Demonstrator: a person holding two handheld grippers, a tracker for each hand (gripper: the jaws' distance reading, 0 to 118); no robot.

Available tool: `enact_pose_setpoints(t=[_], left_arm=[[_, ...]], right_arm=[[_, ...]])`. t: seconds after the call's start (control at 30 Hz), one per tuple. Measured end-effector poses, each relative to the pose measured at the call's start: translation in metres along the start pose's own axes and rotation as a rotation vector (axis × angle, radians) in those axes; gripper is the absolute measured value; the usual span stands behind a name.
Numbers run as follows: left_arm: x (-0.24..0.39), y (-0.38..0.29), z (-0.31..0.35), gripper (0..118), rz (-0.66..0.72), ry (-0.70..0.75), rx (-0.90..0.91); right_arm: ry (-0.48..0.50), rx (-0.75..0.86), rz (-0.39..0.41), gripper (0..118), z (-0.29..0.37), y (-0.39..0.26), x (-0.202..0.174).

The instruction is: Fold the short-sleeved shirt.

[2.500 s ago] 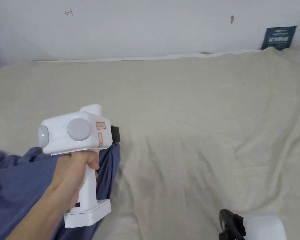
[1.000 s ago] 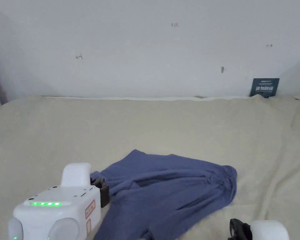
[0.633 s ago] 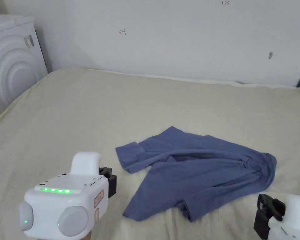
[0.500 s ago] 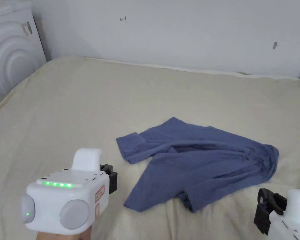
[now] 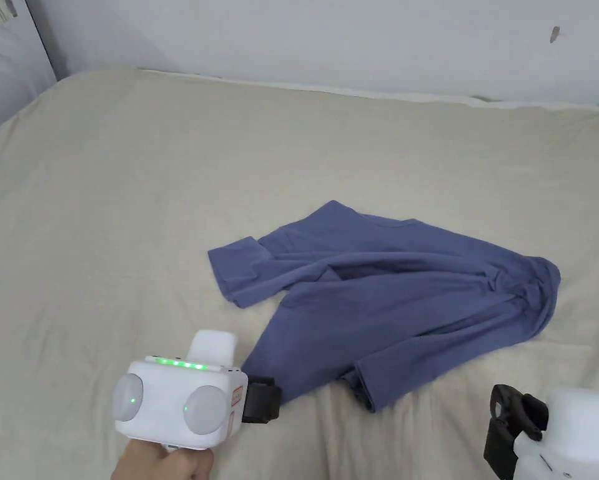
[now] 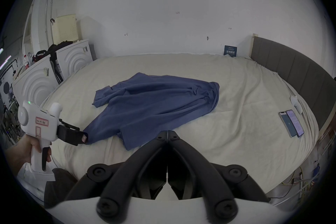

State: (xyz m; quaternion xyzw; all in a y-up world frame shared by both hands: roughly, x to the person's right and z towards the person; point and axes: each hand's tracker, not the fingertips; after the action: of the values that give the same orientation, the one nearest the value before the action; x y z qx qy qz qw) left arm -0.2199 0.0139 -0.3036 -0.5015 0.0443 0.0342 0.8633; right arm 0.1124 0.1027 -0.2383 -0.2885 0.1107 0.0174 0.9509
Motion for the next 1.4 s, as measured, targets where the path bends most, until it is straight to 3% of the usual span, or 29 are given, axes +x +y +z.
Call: enact_pose_setpoints(t=[0.17,0.23,0.33,0.37,0.4,0.47,0.67,0.9,1.07,1.1,1.13,1.17,1.2,1.4], left_arm=[[0.003,0.007,-0.017,118,0.018,0.012,-0.035],[0.004,0.006,-0.010,111,0.008,0.011,-0.016],[0.004,0.001,0.005,58,-0.025,0.000,0.027],[0.002,0.000,0.011,10,-0.080,0.012,0.039],[0.000,0.000,0.017,2,-0.096,-0.017,0.063],[-0.006,-0.002,0.027,2,-0.022,-0.065,0.103],[-0.013,-0.004,0.029,2,0.021,-0.161,0.085],[-0.023,-0.004,0.019,2,0.013,-0.219,0.064],[-0.027,-0.003,0.013,2,-0.003,-0.263,0.052],[-0.028,-0.003,0.012,2,-0.004,-0.274,0.048],[-0.029,-0.003,0.010,2,-0.002,-0.279,0.046],[-0.030,-0.004,0.008,2,0.001,-0.290,0.043],[-0.031,-0.004,0.006,2,0.004,-0.303,0.041],[-0.037,-0.003,0.003,3,0.014,-0.335,0.044]], right_arm=[[0.007,-0.038,0.002,0,-0.013,-0.008,0.003],[0.013,-0.060,-0.005,0,-0.019,-0.011,0.003],[0.023,-0.080,-0.006,0,-0.026,-0.012,-0.001],[0.026,-0.079,-0.007,0,-0.027,-0.010,-0.004],[0.031,-0.079,-0.007,0,-0.028,-0.008,-0.006],[0.048,-0.071,0.004,0,-0.030,-0.002,-0.013],[0.101,-0.046,0.100,0,-0.061,0.037,-0.034],[0.196,-0.091,0.326,0,-0.181,0.133,-0.086],[0.226,-0.174,0.418,1,-0.284,0.186,-0.130],[0.244,-0.200,0.443,14,-0.304,0.193,-0.141],[0.243,-0.245,0.459,49,-0.322,0.200,-0.151],[0.235,-0.291,0.465,105,-0.342,0.206,-0.162],[0.271,-0.342,0.464,118,-0.361,0.207,-0.169],[0.224,-0.464,0.562,117,-0.430,0.199,-0.205]])
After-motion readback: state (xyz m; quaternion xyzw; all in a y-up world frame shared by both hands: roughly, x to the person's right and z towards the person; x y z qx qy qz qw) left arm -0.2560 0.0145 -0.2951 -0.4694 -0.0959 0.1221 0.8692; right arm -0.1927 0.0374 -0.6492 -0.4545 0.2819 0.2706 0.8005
